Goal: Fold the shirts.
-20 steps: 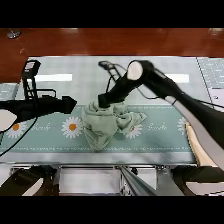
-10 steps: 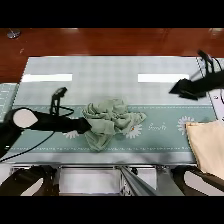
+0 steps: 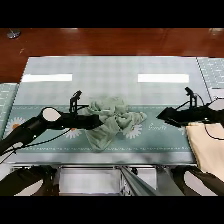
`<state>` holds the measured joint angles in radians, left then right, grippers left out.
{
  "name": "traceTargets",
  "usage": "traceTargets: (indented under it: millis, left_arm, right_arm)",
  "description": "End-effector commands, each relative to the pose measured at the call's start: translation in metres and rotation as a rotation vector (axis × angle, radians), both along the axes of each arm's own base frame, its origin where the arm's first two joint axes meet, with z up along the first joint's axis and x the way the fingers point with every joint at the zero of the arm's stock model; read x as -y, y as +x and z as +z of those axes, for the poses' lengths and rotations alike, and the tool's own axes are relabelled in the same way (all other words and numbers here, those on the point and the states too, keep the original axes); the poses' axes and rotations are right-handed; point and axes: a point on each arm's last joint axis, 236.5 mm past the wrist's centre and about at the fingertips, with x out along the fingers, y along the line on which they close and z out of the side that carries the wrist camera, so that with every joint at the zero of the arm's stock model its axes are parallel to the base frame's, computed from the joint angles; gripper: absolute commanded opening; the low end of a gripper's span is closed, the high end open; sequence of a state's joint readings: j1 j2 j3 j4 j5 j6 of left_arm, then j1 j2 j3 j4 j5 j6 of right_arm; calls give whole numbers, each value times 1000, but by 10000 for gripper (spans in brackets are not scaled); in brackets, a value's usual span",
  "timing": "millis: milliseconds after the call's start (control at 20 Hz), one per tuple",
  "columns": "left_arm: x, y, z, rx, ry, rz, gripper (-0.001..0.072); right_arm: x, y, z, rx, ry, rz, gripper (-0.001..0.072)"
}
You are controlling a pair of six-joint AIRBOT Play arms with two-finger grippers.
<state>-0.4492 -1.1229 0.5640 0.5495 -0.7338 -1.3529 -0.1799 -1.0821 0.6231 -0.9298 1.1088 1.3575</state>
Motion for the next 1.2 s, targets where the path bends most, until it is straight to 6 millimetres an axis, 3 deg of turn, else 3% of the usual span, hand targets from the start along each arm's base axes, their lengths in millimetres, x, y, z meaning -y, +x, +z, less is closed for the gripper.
traceTargets:
  millis: [0, 450, 500, 550, 600, 700, 800, 900, 950, 1050, 1150]
  left_arm:
    - [7, 6, 10, 42, -23, -62, 27]
    - [15, 19, 44, 97, -71, -108, 27]
    - [21, 20, 54, 87, -112, -102, 27]
    - [24, 23, 69, 101, -148, -119, 27]
    - [25, 31, 89, 145, -173, -145, 28]
    - [16, 60, 138, 249, -211, -134, 27]
    - [-7, 96, 199, 399, -233, -74, 27]
    - [-37, 124, 263, 561, -237, -2, 27]
    - [-51, 132, 293, 633, -236, 23, 27]
    - [-73, 130, 355, 767, -235, 46, 27]
    - [-90, 112, 408, 897, -212, 43, 27]
  right_arm:
    - [-50, 4, -17, -26, 71, 12, 615]
    - [-142, 33, -42, -122, 170, 125, 609]
    - [-148, 38, -40, -119, 177, 143, 490]
    - [-153, 48, -32, -98, 187, 171, 179]
    - [-156, 60, -18, -46, 197, 215, 32]
    - [-155, 95, 27, 67, 206, 267, 31]
    - [-140, 139, 93, 211, 182, 275, 31]
    - [-113, 182, 185, 426, 114, 248, 31]
    - [-101, 194, 234, 536, 81, 240, 31]
    - [-81, 191, 336, 768, 2, 249, 31]
    - [-59, 160, 420, 972, -129, 245, 31]
